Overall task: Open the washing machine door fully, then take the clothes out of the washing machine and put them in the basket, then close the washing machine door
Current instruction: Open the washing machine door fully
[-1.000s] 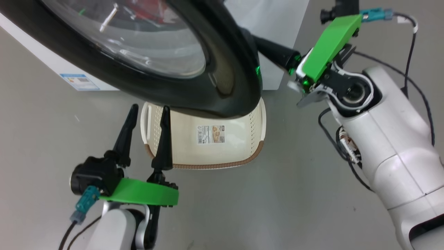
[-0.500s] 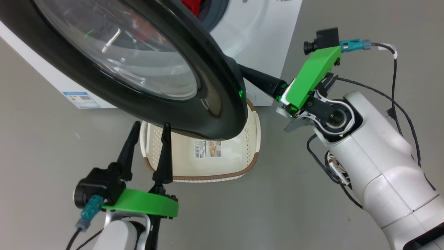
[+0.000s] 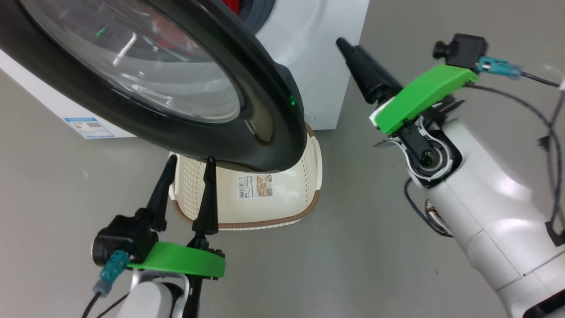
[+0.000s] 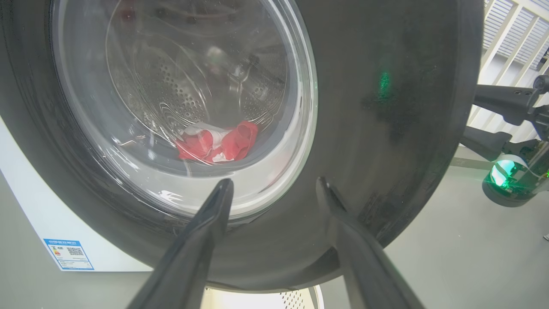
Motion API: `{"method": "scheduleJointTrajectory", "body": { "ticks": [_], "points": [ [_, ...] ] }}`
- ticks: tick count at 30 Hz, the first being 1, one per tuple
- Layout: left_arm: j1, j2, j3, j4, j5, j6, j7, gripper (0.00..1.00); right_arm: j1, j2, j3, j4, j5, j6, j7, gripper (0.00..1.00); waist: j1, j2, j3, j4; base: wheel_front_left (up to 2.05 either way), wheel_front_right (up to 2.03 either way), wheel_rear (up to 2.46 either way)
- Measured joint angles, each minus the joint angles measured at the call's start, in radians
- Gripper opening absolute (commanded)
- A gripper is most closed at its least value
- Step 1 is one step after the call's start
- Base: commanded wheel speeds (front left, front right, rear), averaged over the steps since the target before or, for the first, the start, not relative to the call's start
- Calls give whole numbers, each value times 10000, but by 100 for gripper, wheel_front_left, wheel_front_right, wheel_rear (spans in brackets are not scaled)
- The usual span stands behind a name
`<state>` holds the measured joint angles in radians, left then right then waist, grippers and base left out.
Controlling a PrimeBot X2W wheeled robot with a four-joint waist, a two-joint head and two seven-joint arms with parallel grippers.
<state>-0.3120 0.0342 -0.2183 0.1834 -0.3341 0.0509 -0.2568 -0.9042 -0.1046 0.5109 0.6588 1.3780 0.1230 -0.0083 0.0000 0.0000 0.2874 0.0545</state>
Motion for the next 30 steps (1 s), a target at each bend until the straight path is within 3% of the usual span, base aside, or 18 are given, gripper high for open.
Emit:
{"method": "scheduleJointTrajectory", "body": {
  "ticks": [1,4,5,9,10,15,19,24,30],
  "points": [
    [0,0,0,0,0,0,0,100,0,0,0,0,0,0,0,100,0,0,0,0,0,0,0],
    [-1,4,38,-107,-2,0,0,100,-12,-414,405,518,-1532,2,-1801,100,0,0,47,-102,0,0,0],
    [-1,4,38,-107,-2,0,0,100,-12,-414,405,518,-1532,2,-1801,100,0,0,47,-102,0,0,0],
    [1,4,121,-169,-2,0,0,100,-13,-665,546,1287,-3465,2,-2405,100,0,0,38,-219,0,0,0],
    [2,4,194,-245,2,0,0,100,-5,-656,-31,1262,-4658,2,-2416,100,0,0,32,-290,0,0,0],
    [8,4,368,-545,142,0,0,100,670,-387,-2197,90,-8372,4,-2470,100,0,0,42,-441,0,0,0],
    [14,4,449,-719,182,0,0,100,2063,190,-3398,-1014,-10498,12,-2470,100,0,0,51,-493,0,0,0],
    [81,4,558,-1057,280,0,0,100,3165,401,-4054,-2253,-11745,13,-2470,100,0,0,41,-496,0,0,0],
    [299,4,677,-1346,345,17,0,100,4258,433,-4360,-3653,-11860,13,-2472,100,0,0,-7,-466,0,0,0]
  ]
}}
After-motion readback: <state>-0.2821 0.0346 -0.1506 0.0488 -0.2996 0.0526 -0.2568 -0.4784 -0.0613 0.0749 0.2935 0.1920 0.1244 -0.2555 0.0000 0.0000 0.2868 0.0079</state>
